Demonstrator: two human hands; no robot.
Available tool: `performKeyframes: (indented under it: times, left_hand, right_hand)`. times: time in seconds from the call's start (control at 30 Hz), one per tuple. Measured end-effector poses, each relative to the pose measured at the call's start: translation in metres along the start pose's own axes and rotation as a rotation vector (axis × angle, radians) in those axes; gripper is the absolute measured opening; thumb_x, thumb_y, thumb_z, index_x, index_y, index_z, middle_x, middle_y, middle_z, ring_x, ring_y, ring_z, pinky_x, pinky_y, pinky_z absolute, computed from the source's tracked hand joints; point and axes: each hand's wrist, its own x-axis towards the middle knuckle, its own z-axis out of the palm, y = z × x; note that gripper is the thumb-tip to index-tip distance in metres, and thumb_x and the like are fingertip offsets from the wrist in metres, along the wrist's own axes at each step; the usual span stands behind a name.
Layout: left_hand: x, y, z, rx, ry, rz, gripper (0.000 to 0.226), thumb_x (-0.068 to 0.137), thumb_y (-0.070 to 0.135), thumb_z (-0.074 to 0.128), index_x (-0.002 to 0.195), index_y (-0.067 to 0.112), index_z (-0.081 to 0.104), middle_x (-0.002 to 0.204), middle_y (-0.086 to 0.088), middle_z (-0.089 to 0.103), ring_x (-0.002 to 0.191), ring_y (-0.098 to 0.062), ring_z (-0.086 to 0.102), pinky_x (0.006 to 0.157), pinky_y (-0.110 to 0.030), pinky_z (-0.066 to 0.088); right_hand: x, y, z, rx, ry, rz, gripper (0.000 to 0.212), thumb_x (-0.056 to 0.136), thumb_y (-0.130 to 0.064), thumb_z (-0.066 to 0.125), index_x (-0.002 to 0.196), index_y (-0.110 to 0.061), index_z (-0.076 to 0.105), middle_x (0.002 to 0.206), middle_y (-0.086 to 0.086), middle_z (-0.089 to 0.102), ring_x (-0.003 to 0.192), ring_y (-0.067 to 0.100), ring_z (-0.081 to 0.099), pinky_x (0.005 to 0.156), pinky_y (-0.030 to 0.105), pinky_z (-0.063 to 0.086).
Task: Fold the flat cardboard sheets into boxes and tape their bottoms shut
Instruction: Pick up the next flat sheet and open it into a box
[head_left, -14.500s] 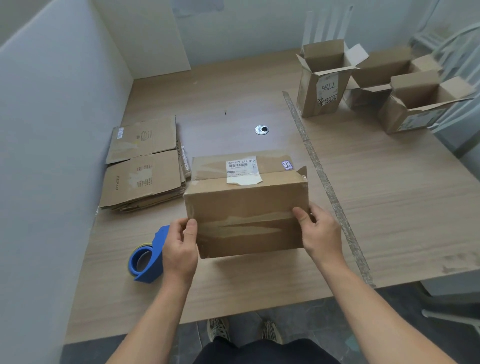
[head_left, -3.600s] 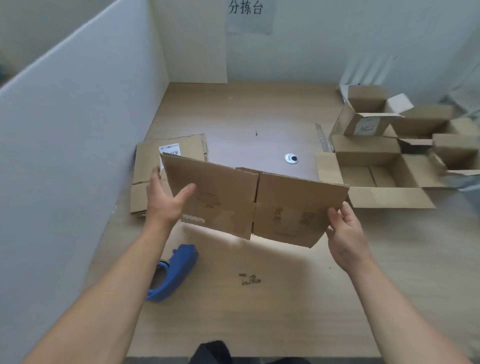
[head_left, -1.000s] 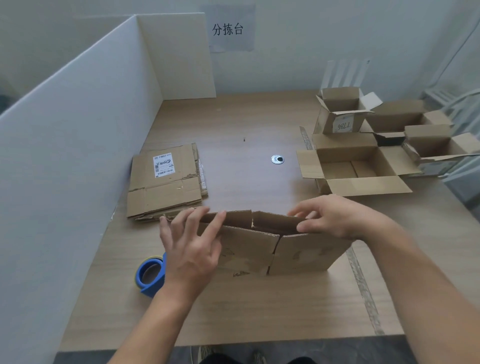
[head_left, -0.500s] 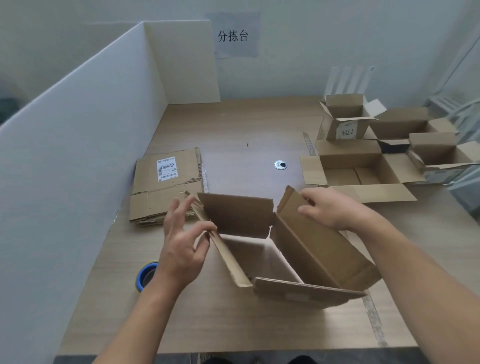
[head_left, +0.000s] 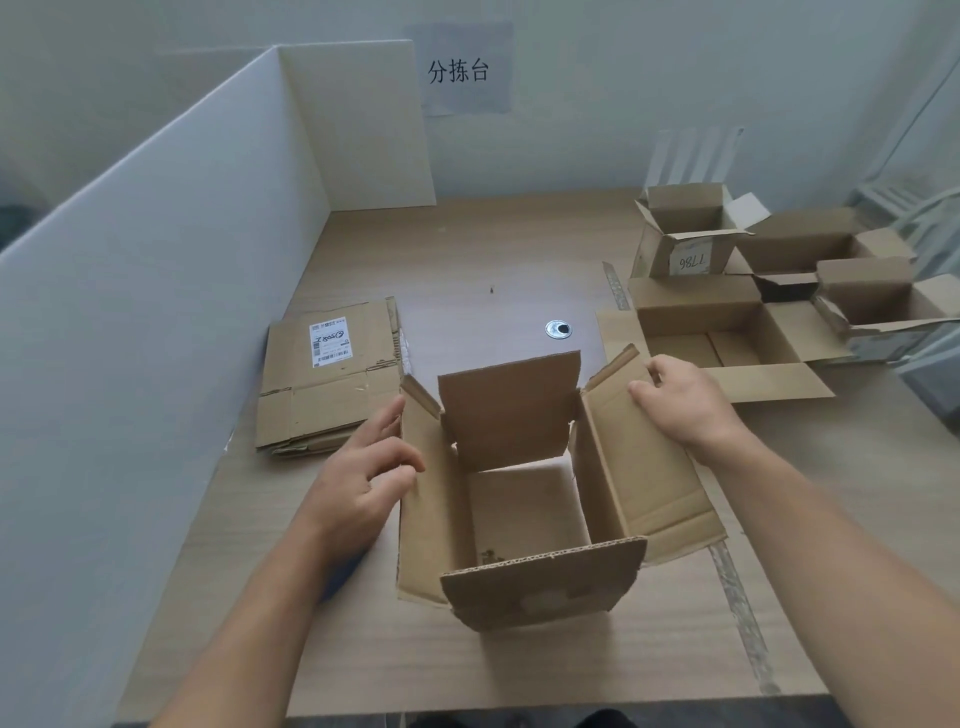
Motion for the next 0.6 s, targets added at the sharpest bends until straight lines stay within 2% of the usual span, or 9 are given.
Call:
performKeyframes:
  times: [0.07, 0.13, 0.17, 0.23, 0.33, 0.4, 0.47, 0.53, 0.6]
  left_hand:
    - [0.001, 0.002, 0.002, 0.059, -0.021, 0.045, 0.028, 0.075, 0.036, 0.057, 0.099, 0.038, 0.072, 0.156, 0.026, 0.029, 0.139, 0.012, 0.030, 0.107, -0.025, 0.039]
    - [0.002, 0.006, 0.006, 0.060, -0.019, 0.068, 0.042, 0.076, 0.033, 0.058, 0.116, 0.046, 0.062, 0.155, 0.029, 0.027, 0.138, 0.011, 0.033, 0.099, -0.017, 0.045]
    - [0.002, 0.008, 0.009, 0.038, -0.006, 0.062, 0.050, 0.076, 0.032, 0.058, 0.124, 0.048, 0.056, 0.154, 0.031, 0.027, 0.136, 0.011, 0.036, 0.095, -0.012, 0.046]
    - [0.002, 0.012, 0.014, -0.006, 0.020, 0.057, 0.062, 0.074, 0.037, 0.059, 0.134, 0.050, 0.045, 0.151, 0.033, 0.027, 0.130, 0.010, 0.042, 0.090, -0.008, 0.046]
    - [0.003, 0.015, 0.022, -0.050, 0.025, 0.031, 0.070, 0.076, 0.035, 0.063, 0.139, 0.049, 0.037, 0.147, 0.026, 0.035, 0.126, 0.010, 0.046, 0.091, -0.015, 0.050]
    - [0.004, 0.017, 0.027, -0.084, 0.001, -0.006, 0.068, 0.078, 0.031, 0.063, 0.138, 0.049, 0.038, 0.143, 0.022, 0.043, 0.124, 0.009, 0.049, 0.093, -0.022, 0.053]
    - [0.004, 0.020, 0.031, -0.114, -0.020, -0.026, 0.064, 0.079, 0.031, 0.064, 0.136, 0.051, 0.041, 0.140, 0.025, 0.047, 0.123, 0.009, 0.050, 0.093, -0.023, 0.053]
    - [0.004, 0.022, 0.032, -0.139, -0.022, -0.045, 0.063, 0.079, 0.034, 0.065, 0.134, 0.054, 0.041, 0.138, 0.029, 0.049, 0.122, 0.009, 0.051, 0.090, -0.021, 0.053]
    - [0.003, 0.022, 0.033, -0.130, -0.017, -0.071, 0.067, 0.078, 0.038, 0.067, 0.139, 0.048, 0.042, 0.139, 0.028, 0.049, 0.123, 0.007, 0.051, 0.090, -0.022, 0.053]
  right_hand:
    - [0.000, 0.003, 0.003, 0.022, 0.000, 0.010, 0.019, 0.096, -0.023, 0.053, 0.094, -0.004, 0.059, 0.086, 0.008, 0.061, 0.082, 0.027, 0.055, 0.064, 0.033, 0.040]
    - [-0.001, 0.005, 0.004, 0.065, -0.038, 0.011, 0.022, 0.096, -0.024, 0.053, 0.101, -0.004, 0.060, 0.095, 0.014, 0.064, 0.091, 0.031, 0.060, 0.073, 0.036, 0.048]
    - [-0.002, 0.004, 0.004, 0.095, -0.062, 0.010, 0.022, 0.096, -0.025, 0.053, 0.104, -0.006, 0.061, 0.097, 0.013, 0.064, 0.092, 0.030, 0.061, 0.076, 0.038, 0.049]
    - [-0.003, 0.005, 0.005, 0.190, -0.105, 0.001, 0.018, 0.097, -0.027, 0.053, 0.108, -0.016, 0.063, 0.098, -0.003, 0.065, 0.094, 0.020, 0.062, 0.077, 0.036, 0.048]
    - [-0.007, 0.006, 0.009, 0.275, -0.134, -0.011, 0.029, 0.097, -0.033, 0.055, 0.125, -0.028, 0.055, 0.109, -0.014, 0.060, 0.098, 0.012, 0.059, 0.073, 0.030, 0.047]
    - [-0.007, 0.006, 0.011, 0.225, -0.122, -0.088, 0.046, 0.094, -0.037, 0.060, 0.138, -0.031, 0.047, 0.124, -0.010, 0.055, 0.107, 0.015, 0.057, 0.087, 0.035, 0.051]
    - [-0.007, 0.004, 0.010, 0.092, -0.114, -0.241, 0.053, 0.093, -0.033, 0.064, 0.142, -0.031, 0.045, 0.134, -0.009, 0.047, 0.122, 0.013, 0.049, 0.106, 0.032, 0.038]
    - [-0.003, -0.001, 0.011, -0.012, -0.137, -0.377, 0.045, 0.092, -0.027, 0.066, 0.136, -0.029, 0.054, 0.143, -0.007, 0.043, 0.134, 0.012, 0.039, 0.110, 0.024, 0.027]
    - [0.002, -0.007, 0.015, -0.117, -0.155, -0.428, 0.033, 0.093, -0.027, 0.065, 0.126, -0.029, 0.063, 0.150, -0.004, 0.036, 0.141, 0.014, 0.030, 0.113, 0.026, 0.023]
